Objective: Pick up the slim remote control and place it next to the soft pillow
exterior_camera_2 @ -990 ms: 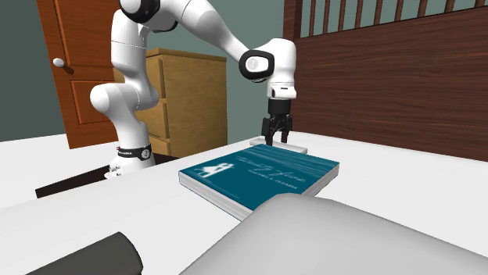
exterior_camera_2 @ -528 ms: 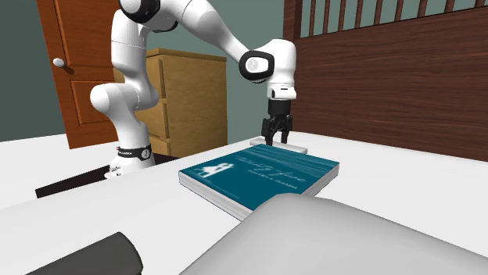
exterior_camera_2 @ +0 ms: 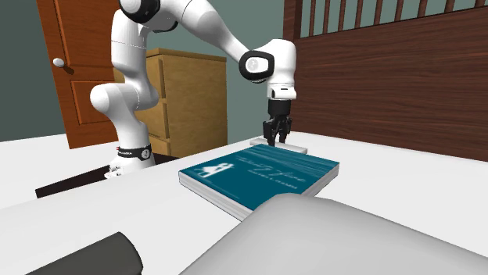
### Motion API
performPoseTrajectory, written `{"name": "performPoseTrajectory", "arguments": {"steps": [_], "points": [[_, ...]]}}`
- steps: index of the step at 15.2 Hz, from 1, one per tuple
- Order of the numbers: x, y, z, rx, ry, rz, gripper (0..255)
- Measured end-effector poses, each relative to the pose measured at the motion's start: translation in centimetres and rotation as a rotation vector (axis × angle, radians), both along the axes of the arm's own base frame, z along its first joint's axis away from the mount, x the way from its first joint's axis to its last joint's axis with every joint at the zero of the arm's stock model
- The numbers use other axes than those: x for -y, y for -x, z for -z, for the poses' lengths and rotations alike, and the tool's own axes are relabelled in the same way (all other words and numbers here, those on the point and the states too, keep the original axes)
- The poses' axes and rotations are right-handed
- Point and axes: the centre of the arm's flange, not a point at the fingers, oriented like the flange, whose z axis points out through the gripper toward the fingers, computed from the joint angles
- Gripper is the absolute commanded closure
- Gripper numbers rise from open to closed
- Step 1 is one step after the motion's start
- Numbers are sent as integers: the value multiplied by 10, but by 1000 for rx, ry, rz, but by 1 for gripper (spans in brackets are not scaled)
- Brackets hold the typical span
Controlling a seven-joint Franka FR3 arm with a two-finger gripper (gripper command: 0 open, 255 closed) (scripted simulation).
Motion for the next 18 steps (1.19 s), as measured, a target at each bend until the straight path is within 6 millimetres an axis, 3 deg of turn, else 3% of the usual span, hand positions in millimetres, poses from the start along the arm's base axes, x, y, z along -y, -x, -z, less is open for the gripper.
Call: {"name": "performPoseTrajectory", "arguments": {"steps": [4, 18], "points": [[0, 0, -6, 0, 0, 0, 255], [0, 0, -78, 0, 0, 0, 255]]}}
